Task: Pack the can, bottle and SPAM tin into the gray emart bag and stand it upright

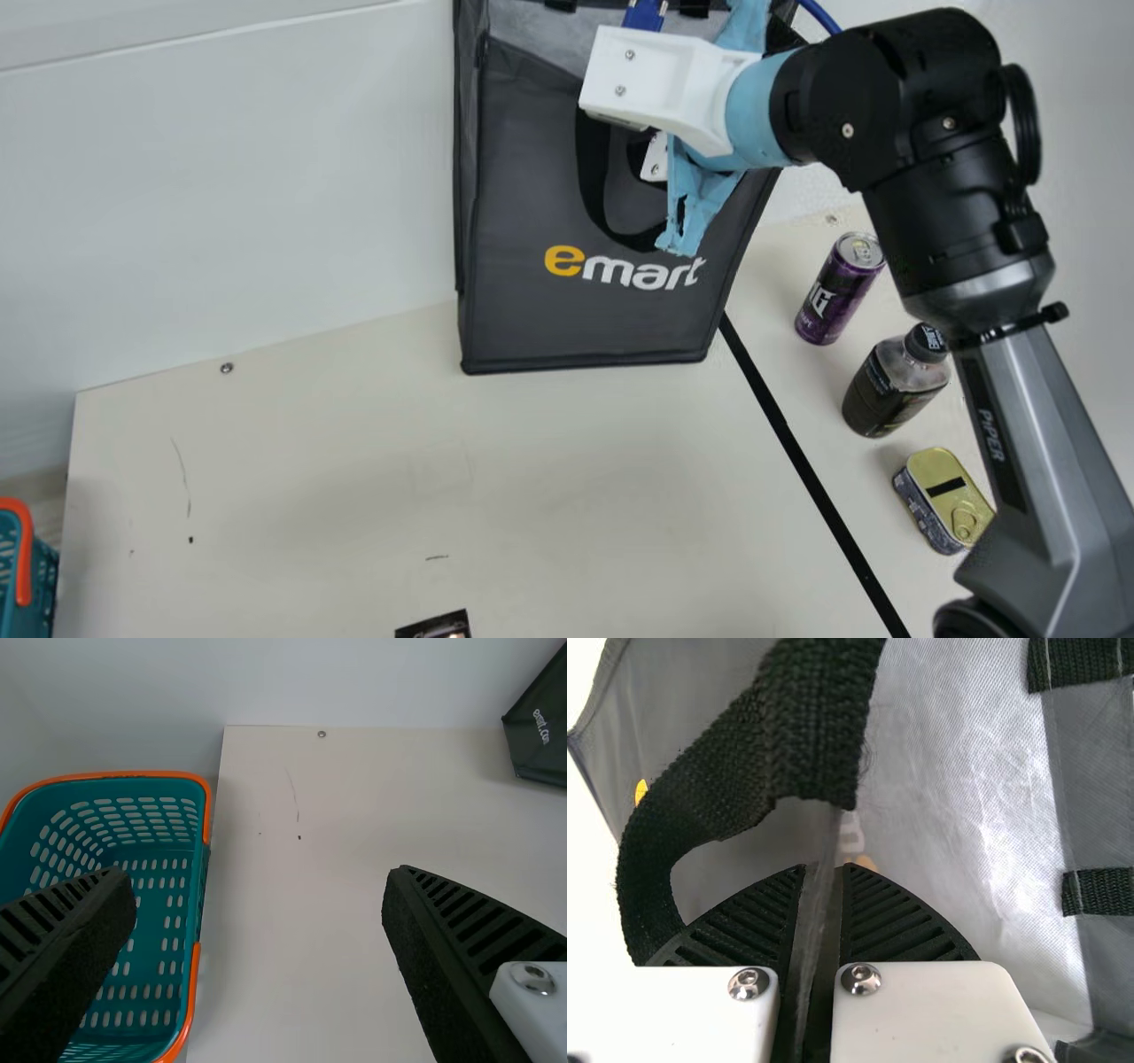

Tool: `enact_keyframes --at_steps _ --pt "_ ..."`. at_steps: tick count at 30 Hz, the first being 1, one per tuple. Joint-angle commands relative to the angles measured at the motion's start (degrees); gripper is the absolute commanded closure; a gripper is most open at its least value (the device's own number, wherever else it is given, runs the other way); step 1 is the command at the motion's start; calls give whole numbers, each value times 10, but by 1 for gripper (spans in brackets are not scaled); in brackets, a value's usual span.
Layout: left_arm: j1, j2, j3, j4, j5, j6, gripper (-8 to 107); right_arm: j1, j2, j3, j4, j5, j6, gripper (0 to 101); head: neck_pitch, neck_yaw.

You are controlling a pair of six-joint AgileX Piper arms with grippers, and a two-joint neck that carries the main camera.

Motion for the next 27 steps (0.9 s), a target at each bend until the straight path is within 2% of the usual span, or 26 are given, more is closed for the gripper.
enact_keyframes --at_steps 1,27 --pt "0 0 0 0 0 0 9 4 -10 4 -3 -1 6 101 -13 0" --pt "0 0 0 0 0 0 9 109 -169 132 -66 -1 66 101 -13 0"
